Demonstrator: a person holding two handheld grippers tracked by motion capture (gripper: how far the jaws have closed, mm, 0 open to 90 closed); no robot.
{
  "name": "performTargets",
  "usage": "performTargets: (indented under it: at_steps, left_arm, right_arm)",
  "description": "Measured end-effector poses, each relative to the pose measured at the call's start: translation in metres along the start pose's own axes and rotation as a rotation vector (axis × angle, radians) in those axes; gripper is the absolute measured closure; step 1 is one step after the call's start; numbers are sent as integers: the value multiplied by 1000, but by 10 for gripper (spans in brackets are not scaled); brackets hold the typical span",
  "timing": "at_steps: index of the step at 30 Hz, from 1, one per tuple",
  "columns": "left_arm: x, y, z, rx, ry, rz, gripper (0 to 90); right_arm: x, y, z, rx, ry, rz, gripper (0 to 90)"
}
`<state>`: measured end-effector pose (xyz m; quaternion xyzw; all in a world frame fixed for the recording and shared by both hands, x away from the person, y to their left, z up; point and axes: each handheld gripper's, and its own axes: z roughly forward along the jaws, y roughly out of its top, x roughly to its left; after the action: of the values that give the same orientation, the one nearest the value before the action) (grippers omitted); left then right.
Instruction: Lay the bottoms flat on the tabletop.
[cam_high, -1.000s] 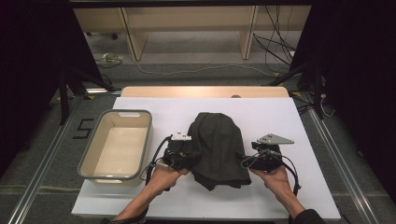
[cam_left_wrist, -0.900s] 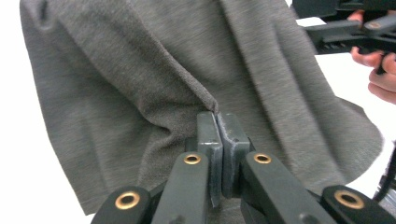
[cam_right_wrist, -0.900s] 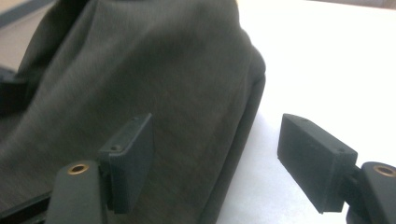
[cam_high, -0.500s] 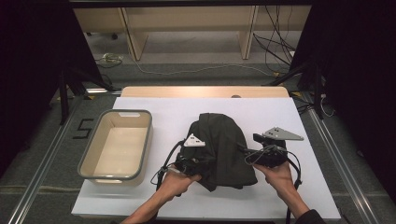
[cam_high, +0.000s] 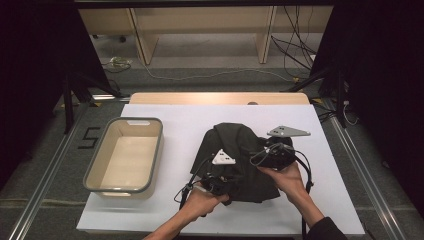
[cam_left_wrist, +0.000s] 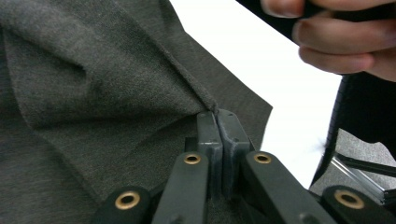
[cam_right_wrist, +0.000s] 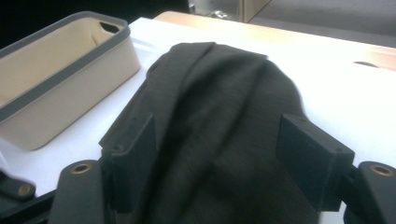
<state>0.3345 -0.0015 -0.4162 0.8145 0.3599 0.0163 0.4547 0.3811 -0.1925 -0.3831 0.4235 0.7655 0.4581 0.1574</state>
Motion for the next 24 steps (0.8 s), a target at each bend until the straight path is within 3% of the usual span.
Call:
performTargets:
  at_steps: [8, 11, 15, 17, 20, 22, 24]
  left_arm:
    - [-10, -2, 2, 3, -30, 7, 889]
    - [-15, -3, 3, 8, -36, 11, 888]
    - [-14, -4, 5, 12, -45, 9, 887]
    - [-11, -3, 3, 16, -66, -12, 881]
    - [-6, -1, -4, 10, -104, -22, 846]
    - [-5, 0, -10, 21, -108, 10, 728]
    - [-3, 2, -21, 10, -92, 32, 672]
  right_arm:
    - [6, 5, 16, 57, 30, -7, 336]
    - [5, 4, 18, 77, 44, 6, 440]
    - [4, 2, 17, 88, 62, 4, 764]
    - [4, 2, 16, 95, 76, 7, 851]
    - [3, 2, 13, 97, 75, 11, 878]
    - [0, 2, 11, 95, 76, 17, 880]
    - [-4, 1, 8, 90, 77, 26, 880]
